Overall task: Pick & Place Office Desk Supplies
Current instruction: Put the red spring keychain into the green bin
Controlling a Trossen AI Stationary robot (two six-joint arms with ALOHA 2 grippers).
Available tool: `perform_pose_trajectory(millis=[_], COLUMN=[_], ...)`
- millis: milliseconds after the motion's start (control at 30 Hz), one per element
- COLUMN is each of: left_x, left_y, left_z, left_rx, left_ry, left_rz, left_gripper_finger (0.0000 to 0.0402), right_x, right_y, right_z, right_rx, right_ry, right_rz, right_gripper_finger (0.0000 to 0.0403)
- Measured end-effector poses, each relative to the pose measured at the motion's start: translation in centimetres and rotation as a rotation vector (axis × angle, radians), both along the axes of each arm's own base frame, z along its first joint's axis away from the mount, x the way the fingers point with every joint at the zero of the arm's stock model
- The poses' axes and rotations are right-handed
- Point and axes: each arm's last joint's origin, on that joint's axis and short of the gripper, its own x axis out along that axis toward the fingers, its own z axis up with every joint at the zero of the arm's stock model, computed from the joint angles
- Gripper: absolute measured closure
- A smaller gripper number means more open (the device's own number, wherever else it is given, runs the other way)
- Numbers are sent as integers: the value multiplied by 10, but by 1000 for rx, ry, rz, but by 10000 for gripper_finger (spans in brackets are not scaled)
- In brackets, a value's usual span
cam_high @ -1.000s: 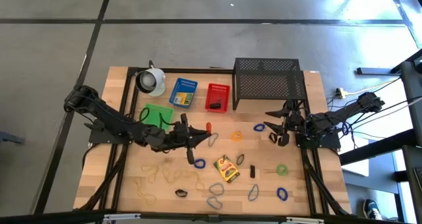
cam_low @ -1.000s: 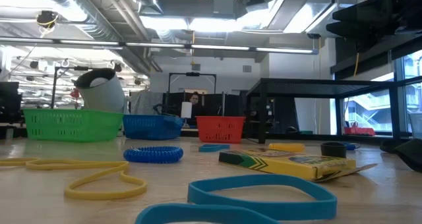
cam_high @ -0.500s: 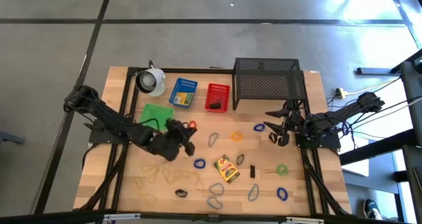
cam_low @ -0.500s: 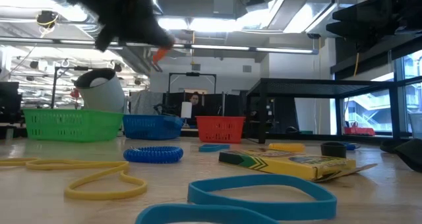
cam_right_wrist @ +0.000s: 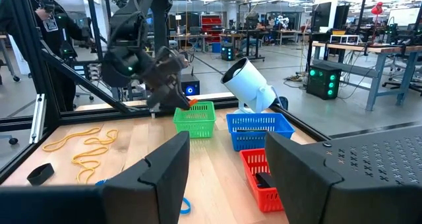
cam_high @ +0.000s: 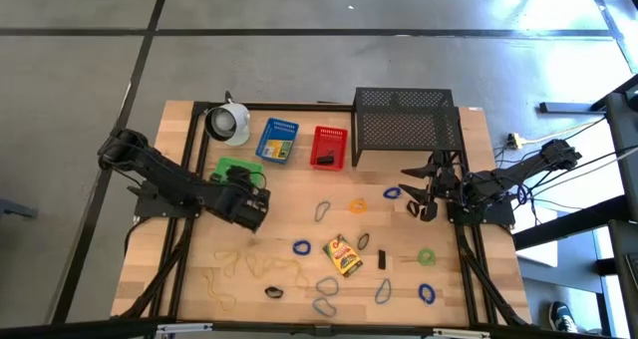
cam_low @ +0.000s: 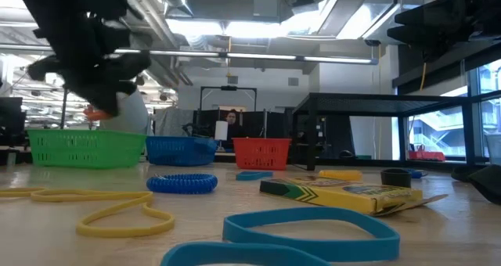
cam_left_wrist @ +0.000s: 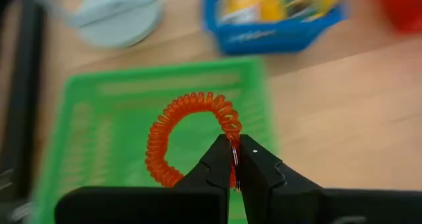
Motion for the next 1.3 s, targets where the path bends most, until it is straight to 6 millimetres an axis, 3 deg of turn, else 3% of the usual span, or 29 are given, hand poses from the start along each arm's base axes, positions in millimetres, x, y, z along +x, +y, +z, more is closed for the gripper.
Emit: perform_pose_trajectory(millis=[533, 933, 1300], left_x=[-1, 11, 8], left_y=[37, 51, 58], left_z=[-1, -9, -16], left_rx=[-83, -129, -182], left_ry=[245, 193, 190], left_rz=[19, -39, -16], left_gripper_finger=[389, 389, 388], right_x=[0, 0, 0], right_y=[0, 0, 0], right_z=[0, 0, 0], right_rx=[0, 0, 0], right_ry=[0, 0, 0], right_rz=[0, 0, 0], right_gripper_finger=[202, 202, 201])
